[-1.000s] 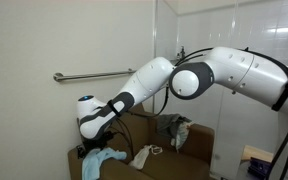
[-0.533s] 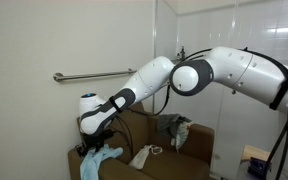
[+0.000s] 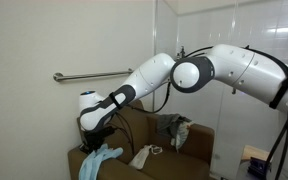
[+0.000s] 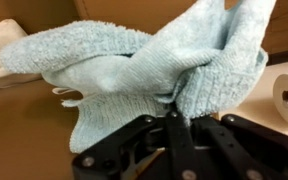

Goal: Pick up all the clothes and place them on the sofa arm

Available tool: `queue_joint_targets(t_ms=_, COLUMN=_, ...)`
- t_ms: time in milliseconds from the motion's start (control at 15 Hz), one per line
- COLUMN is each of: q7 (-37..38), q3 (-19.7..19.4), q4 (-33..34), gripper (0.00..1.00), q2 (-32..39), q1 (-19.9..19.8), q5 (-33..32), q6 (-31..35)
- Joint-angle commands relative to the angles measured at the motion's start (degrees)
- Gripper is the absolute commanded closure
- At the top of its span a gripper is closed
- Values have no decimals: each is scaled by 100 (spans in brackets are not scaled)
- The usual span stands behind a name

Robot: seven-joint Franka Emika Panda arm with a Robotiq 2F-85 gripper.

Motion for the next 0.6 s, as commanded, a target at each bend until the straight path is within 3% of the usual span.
queue_joint_targets(t_ms=0, q7=-232, q3=160, q4=-331, gripper=100, q2=-239, q1=-174, q5=98, q6=-162)
queue_joint_targets(t_ms=200, q7=113, q3=52, q4=-513, gripper=99, q2=-399, q1=-100, q5=30, q6=-123)
queue_joint_targets(t_ms=533, q7=1201, q3=-293, q4=-1726, gripper=99, q2=-1091, q1=188, q5=-132, q6=801)
